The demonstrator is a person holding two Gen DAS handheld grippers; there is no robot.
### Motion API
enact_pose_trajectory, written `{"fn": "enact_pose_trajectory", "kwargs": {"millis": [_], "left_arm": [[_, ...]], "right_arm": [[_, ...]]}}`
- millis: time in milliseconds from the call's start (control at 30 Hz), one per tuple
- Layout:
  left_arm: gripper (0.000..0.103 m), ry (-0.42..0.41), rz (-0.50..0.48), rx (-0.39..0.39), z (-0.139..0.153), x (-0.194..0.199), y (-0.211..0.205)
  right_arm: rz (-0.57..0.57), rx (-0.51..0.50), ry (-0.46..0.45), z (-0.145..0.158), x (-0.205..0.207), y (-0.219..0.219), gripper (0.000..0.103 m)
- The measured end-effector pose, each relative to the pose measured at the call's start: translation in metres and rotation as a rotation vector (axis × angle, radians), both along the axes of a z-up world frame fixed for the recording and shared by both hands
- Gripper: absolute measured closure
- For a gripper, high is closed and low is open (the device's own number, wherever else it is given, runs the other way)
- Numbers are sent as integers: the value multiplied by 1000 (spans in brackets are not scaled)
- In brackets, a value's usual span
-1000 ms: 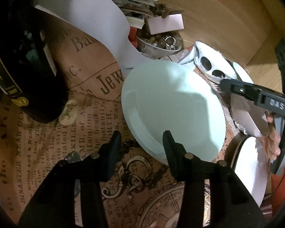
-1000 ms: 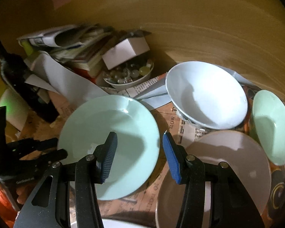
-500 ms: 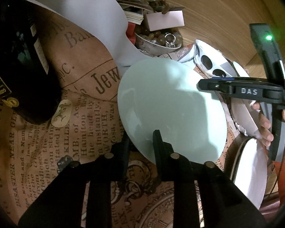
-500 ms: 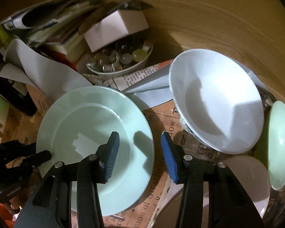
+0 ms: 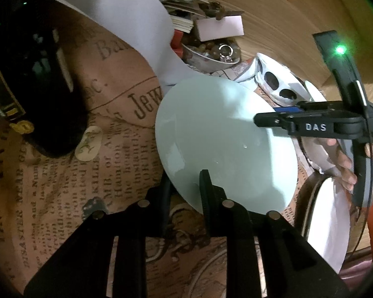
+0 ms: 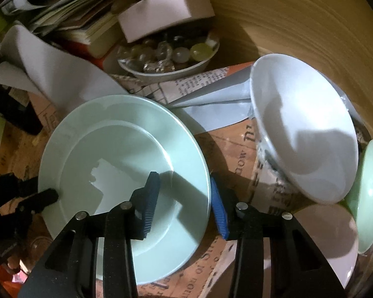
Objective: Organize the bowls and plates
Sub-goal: 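Lift the mint green plate with both grippers, then carry the mint green plate with both grippers over the white plate stack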
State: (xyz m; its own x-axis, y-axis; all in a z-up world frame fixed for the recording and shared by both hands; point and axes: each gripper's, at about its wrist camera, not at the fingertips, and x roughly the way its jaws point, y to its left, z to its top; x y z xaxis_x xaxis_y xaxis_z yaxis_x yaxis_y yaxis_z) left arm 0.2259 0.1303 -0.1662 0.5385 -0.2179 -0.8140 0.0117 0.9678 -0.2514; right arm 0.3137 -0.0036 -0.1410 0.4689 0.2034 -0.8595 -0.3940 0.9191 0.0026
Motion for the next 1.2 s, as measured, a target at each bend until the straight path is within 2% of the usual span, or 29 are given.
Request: {"fn": "enact_pose_trajectory", "kwargs": {"millis": [133, 333, 633, 867, 1200], "left_arm": [[81, 1, 13, 20, 2, -5, 3], [81, 3, 43, 19, 5, -12, 11], [81, -15, 70, 26, 12, -33, 15], [81, -85, 83, 43, 35, -55, 11], [81, -170, 97, 28, 66, -74, 3]], "right_arm": [[4, 20, -16, 2, -15, 2, 68], [12, 80, -75, 11, -27, -2, 74], [33, 101, -134, 14, -53, 2, 75], [32, 133, -173, 27, -77, -5, 75], [27, 183, -230, 48, -105, -27, 79]]}}
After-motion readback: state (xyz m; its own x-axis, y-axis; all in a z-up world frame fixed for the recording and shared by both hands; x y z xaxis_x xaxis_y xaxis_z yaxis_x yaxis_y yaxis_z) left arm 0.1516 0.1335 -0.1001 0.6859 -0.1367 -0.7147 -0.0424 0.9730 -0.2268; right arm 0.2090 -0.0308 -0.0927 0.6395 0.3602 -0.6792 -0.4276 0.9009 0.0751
